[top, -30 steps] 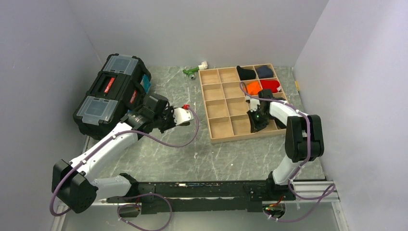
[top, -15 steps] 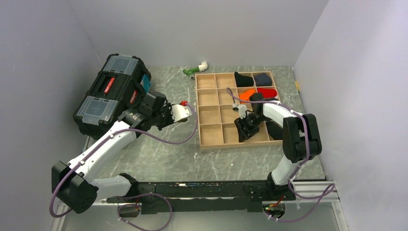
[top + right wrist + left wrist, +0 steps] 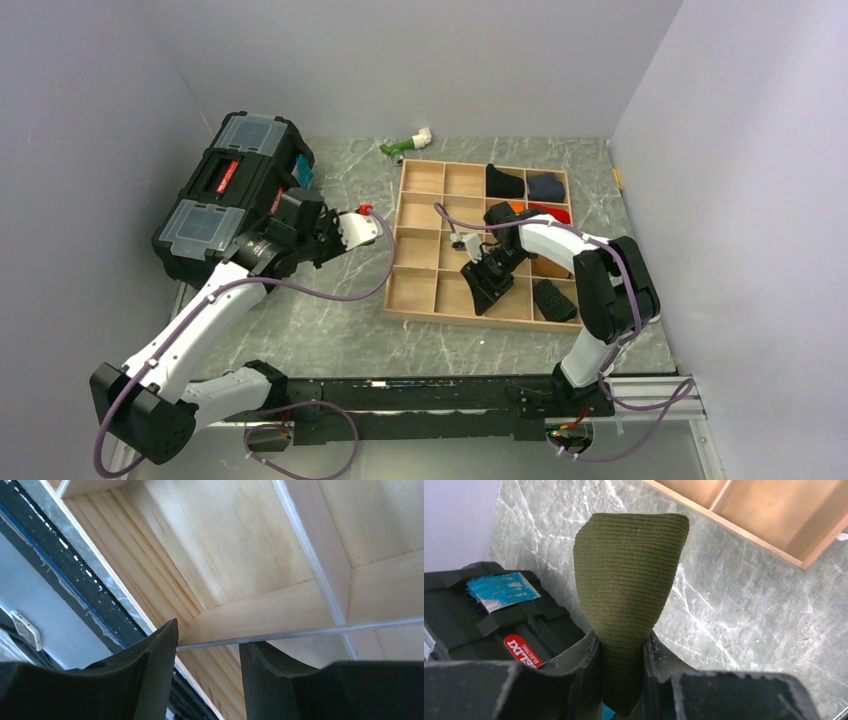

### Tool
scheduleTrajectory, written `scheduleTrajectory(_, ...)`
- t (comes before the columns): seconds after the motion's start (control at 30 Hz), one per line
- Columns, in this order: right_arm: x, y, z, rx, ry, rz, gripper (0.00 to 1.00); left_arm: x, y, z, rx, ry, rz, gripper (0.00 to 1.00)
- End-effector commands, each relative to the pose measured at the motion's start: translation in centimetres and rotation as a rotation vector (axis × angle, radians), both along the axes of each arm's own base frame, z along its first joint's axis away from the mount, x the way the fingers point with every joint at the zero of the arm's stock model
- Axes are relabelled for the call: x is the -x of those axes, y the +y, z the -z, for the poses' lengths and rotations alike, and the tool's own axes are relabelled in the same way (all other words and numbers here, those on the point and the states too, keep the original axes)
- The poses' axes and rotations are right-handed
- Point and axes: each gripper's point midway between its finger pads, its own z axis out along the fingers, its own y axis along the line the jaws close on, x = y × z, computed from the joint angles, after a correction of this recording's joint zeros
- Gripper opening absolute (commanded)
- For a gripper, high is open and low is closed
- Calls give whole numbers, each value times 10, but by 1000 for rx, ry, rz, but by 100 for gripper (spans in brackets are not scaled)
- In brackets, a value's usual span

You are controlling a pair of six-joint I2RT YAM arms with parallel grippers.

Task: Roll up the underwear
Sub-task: Move the storage box to the center of the board.

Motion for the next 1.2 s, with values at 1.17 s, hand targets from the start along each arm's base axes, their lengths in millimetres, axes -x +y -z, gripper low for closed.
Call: scheduleTrajectory(1.17,-99,-151,-108,113,-436,540,69,-39,-174,-34,245,43,260,0)
